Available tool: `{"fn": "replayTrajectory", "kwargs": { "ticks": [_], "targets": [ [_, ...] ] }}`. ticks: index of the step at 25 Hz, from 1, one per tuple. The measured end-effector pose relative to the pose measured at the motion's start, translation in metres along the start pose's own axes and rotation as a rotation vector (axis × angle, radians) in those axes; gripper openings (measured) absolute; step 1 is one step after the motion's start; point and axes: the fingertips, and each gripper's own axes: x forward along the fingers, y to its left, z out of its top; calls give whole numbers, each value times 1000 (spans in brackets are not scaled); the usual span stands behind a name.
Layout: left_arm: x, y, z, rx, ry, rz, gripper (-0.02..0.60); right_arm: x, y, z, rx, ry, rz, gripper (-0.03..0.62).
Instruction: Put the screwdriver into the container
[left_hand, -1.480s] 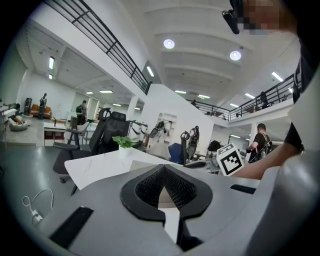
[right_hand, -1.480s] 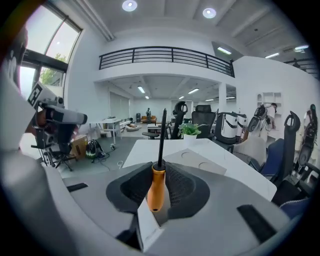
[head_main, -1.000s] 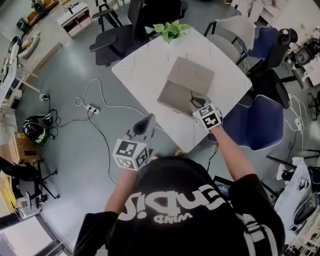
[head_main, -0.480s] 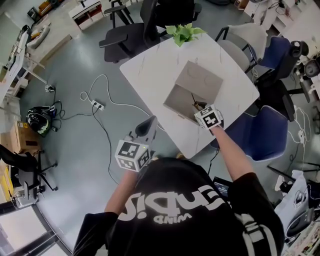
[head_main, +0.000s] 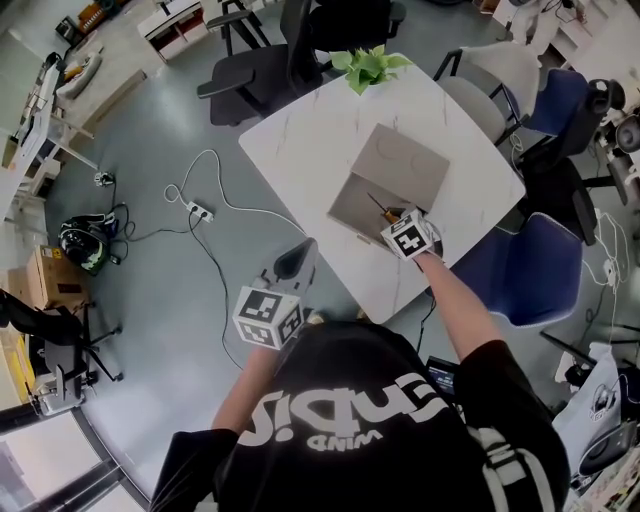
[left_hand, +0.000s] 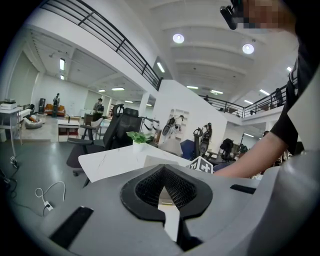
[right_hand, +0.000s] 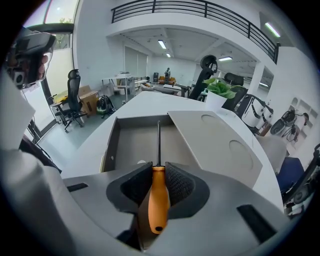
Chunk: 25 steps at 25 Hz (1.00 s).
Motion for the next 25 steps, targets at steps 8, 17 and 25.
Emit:
{"fn": "replayTrajectory", "kwargs": {
  "ticks": [8,17,25],
  "targets": [
    [-2,7,-5,-10,14,25,14,7,-1,-1,-31,23,-13,78],
    [-13,12,-8,-26,7,42,14,16,8,-5,-129,89,-41,78],
    [-18,11,-7,-29,-2,37,14,13,7,-3,-151,86,-60,98]
  ]
}}
